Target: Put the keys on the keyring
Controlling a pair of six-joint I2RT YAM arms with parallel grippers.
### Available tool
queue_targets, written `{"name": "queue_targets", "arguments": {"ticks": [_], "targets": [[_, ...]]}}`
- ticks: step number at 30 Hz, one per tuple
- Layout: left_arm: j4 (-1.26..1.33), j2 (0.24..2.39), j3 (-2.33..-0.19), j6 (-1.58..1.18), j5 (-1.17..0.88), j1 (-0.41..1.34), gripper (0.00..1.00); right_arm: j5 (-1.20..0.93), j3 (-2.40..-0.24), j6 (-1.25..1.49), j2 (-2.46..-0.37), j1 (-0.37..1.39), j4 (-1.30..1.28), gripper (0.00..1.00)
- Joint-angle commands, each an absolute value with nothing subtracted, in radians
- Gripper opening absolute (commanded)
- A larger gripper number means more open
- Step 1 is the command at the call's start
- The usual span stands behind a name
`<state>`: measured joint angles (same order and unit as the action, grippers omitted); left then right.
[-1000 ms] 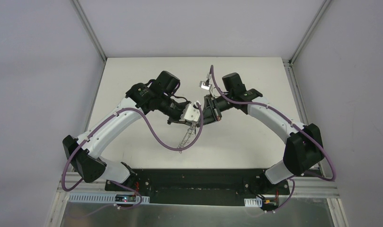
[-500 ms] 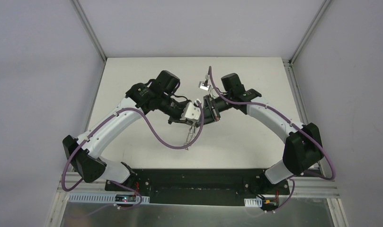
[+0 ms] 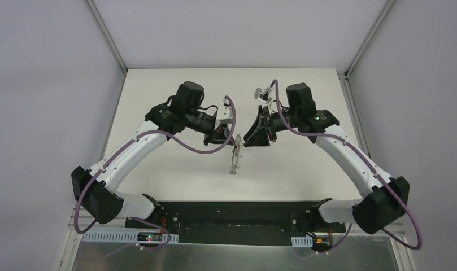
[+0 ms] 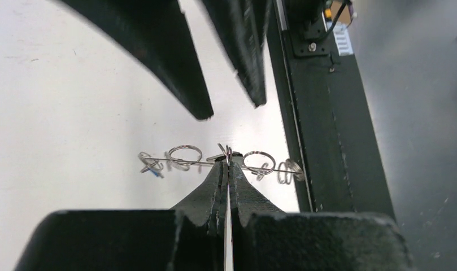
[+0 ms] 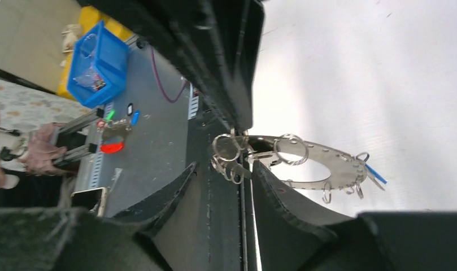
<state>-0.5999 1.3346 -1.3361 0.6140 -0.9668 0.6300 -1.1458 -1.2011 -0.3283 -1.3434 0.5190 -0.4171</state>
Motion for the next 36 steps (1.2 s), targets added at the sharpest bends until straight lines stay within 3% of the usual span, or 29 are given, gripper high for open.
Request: {"name": "queue_targets", "arguments": {"ticks": [1, 11, 23, 36], "targets": [[-0.343, 1.291, -1.283, 0.344, -1.066, 0.609, 0.00, -1.109, -1.234, -0.424, -1.244, 0.501, -0.464, 0.42], [0.128, 1.296, -1.149, -0.104, -1.096, 0.600, 0.00, -1.040, -1.237, -0.393, -1.249, 0.504, -0.419, 0.41], [0.192, 1.294, -1.129, -0.159, -1.114, 0.597, 0.00, -0.993, -1.228, -0.411, -1.229, 0.495, -0.426, 0.36], [0.199, 1.302, -1.124, -0.160, -1.111, 0.595, 0.00, -1.044, -1.239, -0.379, -1.251, 0.495, -0.403, 0.02]]}}
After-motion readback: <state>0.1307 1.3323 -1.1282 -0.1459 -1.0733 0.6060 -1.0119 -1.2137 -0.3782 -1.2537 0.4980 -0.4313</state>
